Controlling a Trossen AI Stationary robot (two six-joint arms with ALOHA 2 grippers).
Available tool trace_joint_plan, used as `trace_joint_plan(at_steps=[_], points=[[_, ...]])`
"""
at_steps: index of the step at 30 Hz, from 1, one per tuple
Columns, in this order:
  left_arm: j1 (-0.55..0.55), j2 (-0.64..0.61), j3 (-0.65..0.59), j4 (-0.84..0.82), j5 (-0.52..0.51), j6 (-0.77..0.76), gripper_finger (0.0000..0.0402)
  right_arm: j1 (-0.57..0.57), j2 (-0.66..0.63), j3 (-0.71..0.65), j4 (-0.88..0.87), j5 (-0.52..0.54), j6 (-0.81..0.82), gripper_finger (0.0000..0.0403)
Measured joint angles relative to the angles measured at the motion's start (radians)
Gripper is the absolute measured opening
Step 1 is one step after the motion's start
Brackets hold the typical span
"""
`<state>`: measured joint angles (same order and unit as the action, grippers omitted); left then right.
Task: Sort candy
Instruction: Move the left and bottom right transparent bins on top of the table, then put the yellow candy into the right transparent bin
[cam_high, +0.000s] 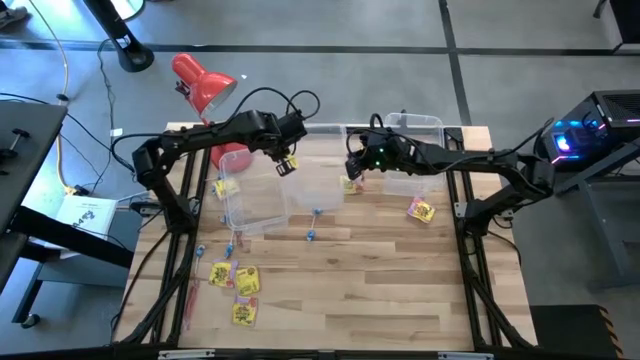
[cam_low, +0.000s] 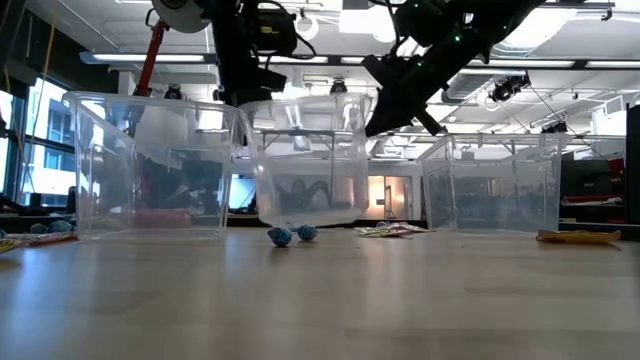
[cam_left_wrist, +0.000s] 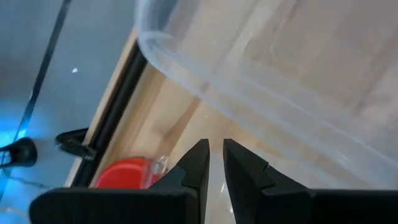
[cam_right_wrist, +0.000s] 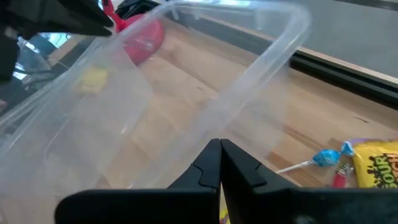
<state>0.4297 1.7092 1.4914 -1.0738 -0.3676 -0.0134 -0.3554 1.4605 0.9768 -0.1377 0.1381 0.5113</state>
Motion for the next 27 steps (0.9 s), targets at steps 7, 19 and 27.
trace_joint_plan(at_steps=[7, 19, 27], points=[[0.001, -0.065, 0.000, 0.003, -0.024, -0.007, 0.0042, -0.035, -0.008, 0.000, 0.001, -0.014, -0.032, 0.0000], [-0.140, -0.191, -0.004, 0.344, 0.278, -0.054, 0.0015, -0.031, -0.208, 0.153, -0.459, -0.109, -0.257, 0.0000], [-0.350, -0.144, -0.005, 0.407, 0.299, 0.098, 0.0001, 0.189, -0.336, 0.118, -0.818, -0.198, -0.071, 0.0000]])
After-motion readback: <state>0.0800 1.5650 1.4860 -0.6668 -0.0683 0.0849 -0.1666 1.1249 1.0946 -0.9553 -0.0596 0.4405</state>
